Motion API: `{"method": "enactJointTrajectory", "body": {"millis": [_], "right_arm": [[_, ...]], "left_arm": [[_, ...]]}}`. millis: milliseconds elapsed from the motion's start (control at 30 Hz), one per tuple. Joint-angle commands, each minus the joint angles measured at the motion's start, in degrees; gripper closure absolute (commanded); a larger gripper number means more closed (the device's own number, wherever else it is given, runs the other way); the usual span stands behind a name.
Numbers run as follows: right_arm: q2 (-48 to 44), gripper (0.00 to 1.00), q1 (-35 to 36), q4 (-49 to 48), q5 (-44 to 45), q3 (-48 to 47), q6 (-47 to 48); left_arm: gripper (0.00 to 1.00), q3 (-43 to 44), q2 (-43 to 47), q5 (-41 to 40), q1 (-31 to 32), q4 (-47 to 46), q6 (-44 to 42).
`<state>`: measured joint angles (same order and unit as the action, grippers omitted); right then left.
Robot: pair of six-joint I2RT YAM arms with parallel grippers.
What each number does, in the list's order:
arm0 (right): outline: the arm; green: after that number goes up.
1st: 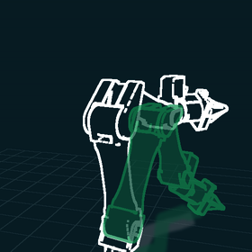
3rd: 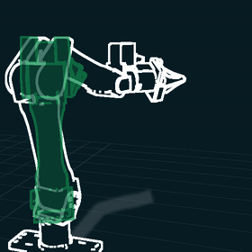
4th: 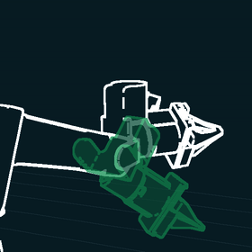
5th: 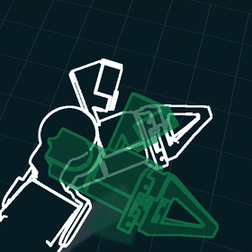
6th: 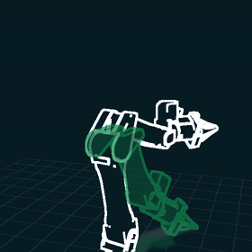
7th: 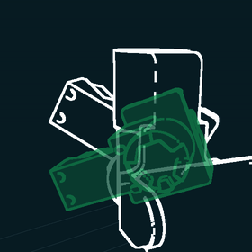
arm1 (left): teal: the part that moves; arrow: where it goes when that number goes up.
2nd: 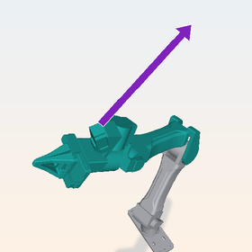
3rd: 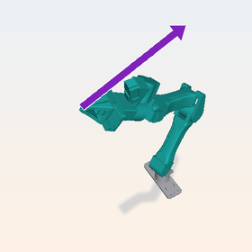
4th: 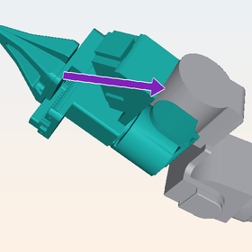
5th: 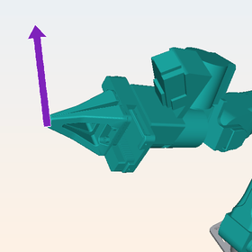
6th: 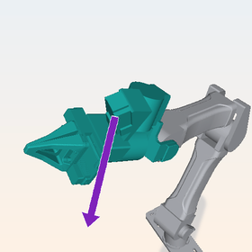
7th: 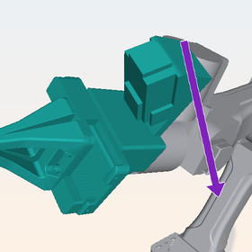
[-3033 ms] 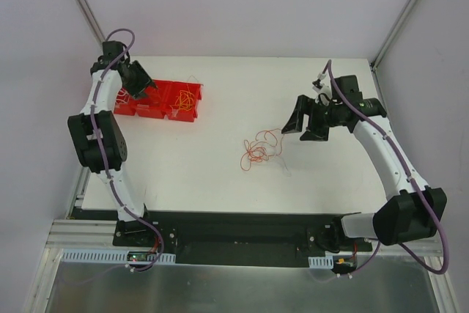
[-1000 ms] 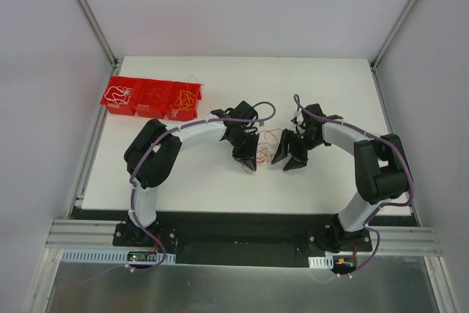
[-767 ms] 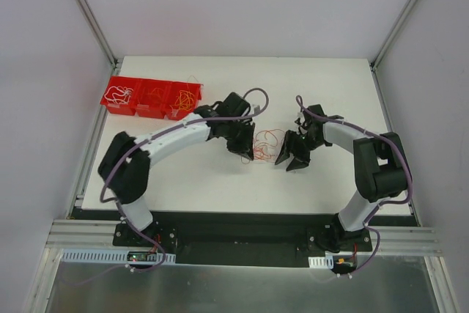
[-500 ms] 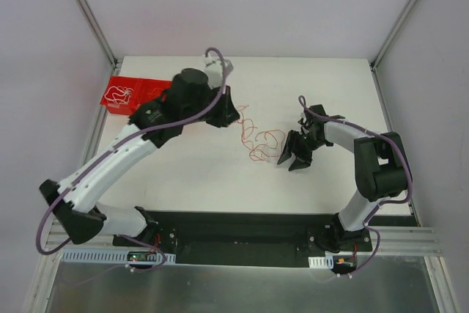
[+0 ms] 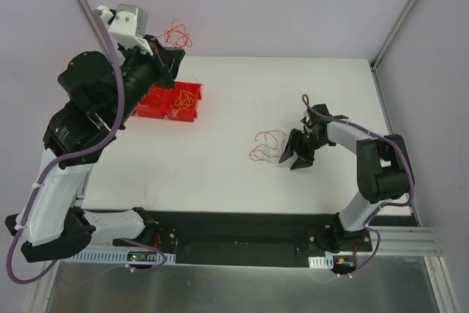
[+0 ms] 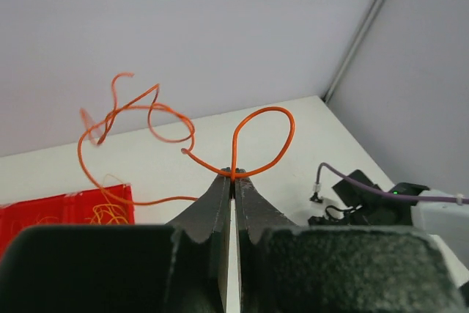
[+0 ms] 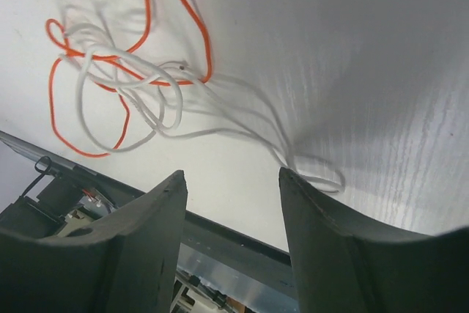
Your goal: Untangle the cables
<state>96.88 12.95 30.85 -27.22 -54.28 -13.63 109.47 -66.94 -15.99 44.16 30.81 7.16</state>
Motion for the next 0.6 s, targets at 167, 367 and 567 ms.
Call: {"method": "enactJointTrajectory", "body": {"millis": [167,367,567], "right_arm": [[-13.02,0.40,0.49,7.55,-0.81,-7.23,5.28],[-16.28,0.37,3.39,9.84,-2.57,-10.23,5.89],[-16.64,0.37,4.19,10.63,-3.71,-10.93,5.98]], "left_arm": [[1.00,-6.45,-2.58,8.49,-18.29,3.03,15.75],[1.00,-11.73,-3.99,21.86,-31.93,3.03,26.84],[1.00,-15.07,-7.41,28.64,-40.11,3.03,32.04]]}}
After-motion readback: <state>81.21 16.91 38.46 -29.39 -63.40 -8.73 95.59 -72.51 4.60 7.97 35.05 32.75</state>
